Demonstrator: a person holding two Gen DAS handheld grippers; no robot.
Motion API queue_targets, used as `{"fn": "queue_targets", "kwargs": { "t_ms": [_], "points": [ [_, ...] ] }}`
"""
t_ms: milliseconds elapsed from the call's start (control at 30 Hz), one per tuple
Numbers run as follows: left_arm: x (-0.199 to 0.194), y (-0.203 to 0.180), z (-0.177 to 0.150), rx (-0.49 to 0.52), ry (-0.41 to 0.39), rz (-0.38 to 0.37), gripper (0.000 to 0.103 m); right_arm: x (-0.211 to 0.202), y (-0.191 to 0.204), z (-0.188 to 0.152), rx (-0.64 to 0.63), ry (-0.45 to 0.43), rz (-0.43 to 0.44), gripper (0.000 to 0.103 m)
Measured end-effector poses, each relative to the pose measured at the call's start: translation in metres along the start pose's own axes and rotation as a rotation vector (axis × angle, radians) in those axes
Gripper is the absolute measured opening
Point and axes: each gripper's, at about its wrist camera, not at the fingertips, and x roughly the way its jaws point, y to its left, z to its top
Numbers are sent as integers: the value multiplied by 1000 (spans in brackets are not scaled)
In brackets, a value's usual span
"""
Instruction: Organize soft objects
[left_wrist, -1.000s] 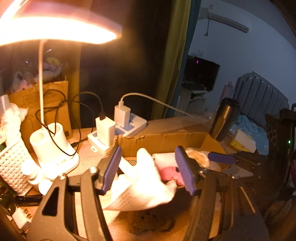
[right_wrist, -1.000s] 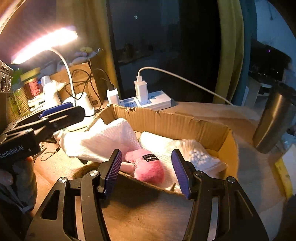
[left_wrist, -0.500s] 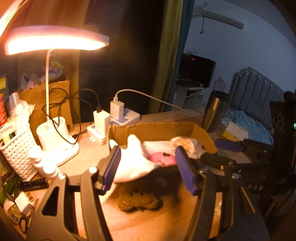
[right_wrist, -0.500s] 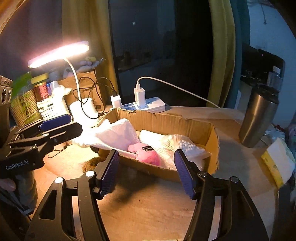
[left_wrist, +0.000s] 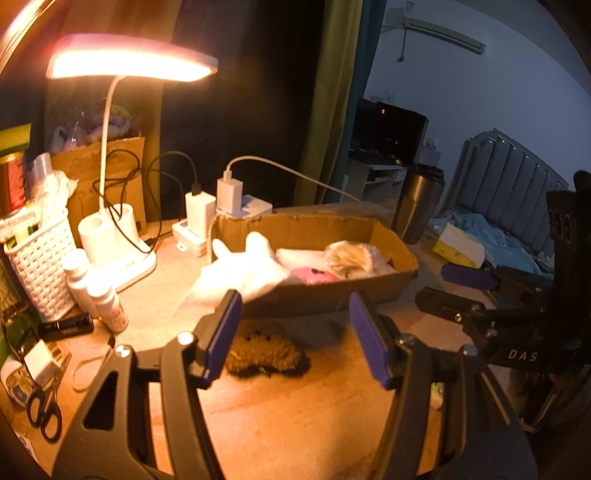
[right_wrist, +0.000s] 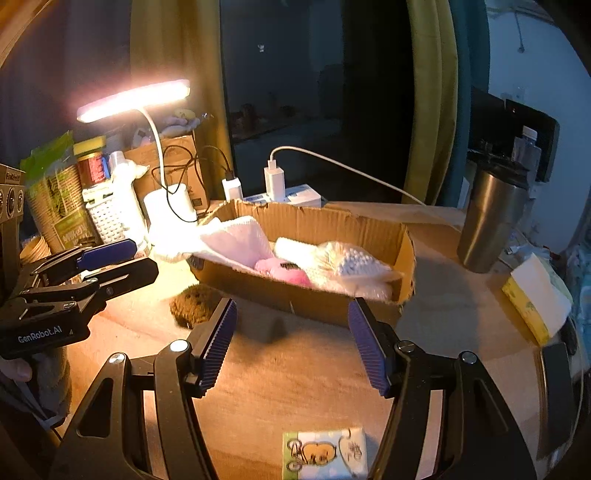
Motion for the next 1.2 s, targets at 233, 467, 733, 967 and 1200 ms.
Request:
{"fn": "queue_targets", "kwargs": {
  "t_ms": [233, 467, 733, 967, 1200],
  "points": [
    [-3, -5, -19, -9, 20, -2, 62, -7, -3, -21, 9, 23, -16, 66],
    [-3, -9, -41, -26, 50, -4, 62, -12, -4, -47, 12, 54, -26, 67],
    [-4, -13, -61, -33, 75, 5, 62, -10, -10, -74, 21, 94, -35, 72],
    [3, -17, -68, -26, 102, 11, 62, -3, -19, -93, 39, 137, -53, 73],
    [16, -19, -69, -20, 134, 20, 62, 4, -27, -97, 56, 148, -32, 77]
  ]
}}
